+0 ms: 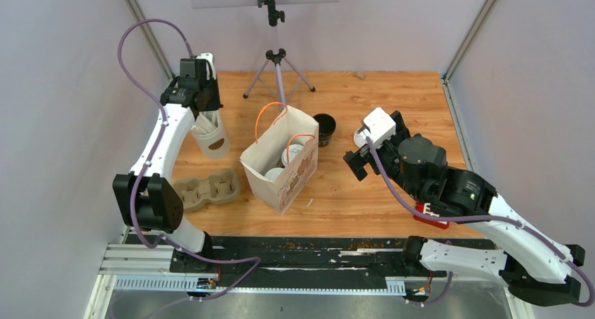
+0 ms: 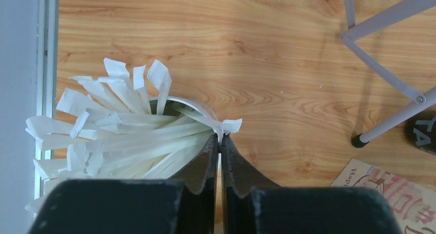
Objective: Pack the takeout coffee
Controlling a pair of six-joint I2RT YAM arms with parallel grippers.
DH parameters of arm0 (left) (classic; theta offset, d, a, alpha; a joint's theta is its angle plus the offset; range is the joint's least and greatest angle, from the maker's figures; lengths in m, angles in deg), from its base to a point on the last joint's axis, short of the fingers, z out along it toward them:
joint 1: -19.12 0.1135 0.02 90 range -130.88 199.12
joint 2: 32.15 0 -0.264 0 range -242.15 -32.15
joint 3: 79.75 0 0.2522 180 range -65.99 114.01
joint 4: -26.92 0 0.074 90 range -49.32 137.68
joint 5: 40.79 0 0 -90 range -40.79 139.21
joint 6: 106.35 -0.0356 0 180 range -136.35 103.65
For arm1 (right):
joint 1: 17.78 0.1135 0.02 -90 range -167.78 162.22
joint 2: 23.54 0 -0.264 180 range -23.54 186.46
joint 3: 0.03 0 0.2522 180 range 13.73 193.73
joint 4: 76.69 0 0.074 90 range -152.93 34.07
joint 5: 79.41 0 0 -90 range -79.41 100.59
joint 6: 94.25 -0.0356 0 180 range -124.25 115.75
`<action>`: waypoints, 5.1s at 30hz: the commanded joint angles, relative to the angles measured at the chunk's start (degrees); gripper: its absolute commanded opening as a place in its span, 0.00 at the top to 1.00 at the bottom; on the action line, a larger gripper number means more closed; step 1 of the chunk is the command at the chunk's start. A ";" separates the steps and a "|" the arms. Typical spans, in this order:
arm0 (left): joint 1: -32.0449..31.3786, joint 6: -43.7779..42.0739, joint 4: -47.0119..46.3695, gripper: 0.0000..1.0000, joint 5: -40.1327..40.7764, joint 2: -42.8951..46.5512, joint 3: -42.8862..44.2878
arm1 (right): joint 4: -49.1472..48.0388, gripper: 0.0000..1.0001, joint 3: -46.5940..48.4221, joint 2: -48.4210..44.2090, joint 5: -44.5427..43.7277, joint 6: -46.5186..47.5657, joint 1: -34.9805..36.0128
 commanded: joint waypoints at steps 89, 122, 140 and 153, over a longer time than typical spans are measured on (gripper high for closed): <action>-0.97 7.74 19.87 1.00 -47.72 14.37 25.11 | -5.07 0.00 8.80 8.03 0.24 8.79 -0.15; -10.60 6.48 26.37 0.00 6.11 4.43 34.63 | -6.67 0.00 4.13 4.13 -2.48 9.57 -0.15; -3.40 2.32 8.25 0.34 2.89 -2.97 12.51 | -6.60 0.00 1.76 1.21 -4.27 9.83 -0.19; -3.31 -2.52 8.72 0.58 6.36 -8.22 12.46 | -6.71 0.00 1.74 1.59 -6.20 10.80 -0.15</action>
